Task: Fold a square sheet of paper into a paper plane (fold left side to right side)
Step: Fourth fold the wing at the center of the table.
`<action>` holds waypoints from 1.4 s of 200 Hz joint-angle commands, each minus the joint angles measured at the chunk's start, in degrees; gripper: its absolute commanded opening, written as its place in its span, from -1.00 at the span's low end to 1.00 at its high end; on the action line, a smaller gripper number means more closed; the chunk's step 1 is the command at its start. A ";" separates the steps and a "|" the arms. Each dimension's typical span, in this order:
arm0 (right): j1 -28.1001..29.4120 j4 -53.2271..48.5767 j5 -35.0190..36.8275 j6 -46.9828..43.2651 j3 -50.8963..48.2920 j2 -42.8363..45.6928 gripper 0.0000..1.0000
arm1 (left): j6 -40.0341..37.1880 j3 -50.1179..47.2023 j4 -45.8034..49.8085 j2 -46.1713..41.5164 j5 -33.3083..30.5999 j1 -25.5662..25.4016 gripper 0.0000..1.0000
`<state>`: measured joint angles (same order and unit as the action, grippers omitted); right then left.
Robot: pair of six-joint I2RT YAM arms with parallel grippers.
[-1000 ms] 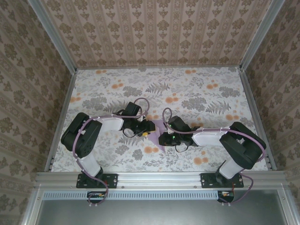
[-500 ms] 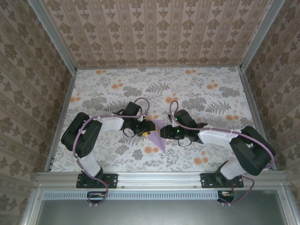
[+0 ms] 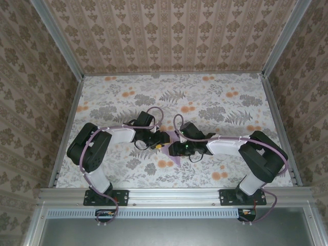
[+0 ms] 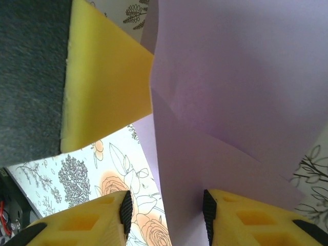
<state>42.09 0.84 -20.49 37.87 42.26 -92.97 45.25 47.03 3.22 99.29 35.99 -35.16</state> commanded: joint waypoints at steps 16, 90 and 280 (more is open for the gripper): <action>0.41 -2.00 2.20 -0.82 1.85 -1.87 -0.35 | -1.30 0.13 3.46 1.61 -2.18 -0.09 0.00; -0.34 0.91 0.11 -1.57 0.85 -1.23 -1.00 | -1.62 0.06 4.24 1.79 -2.37 -0.09 0.01; -5.16 12.78 -9.75 1.93 -7.08 -0.39 -1.00 | -2.25 2.58 6.27 6.06 -2.81 -1.15 0.05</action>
<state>37.23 12.10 -28.21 39.24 35.81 -93.06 44.99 50.13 7.53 100.95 36.25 -35.27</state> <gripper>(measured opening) 0.046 0.523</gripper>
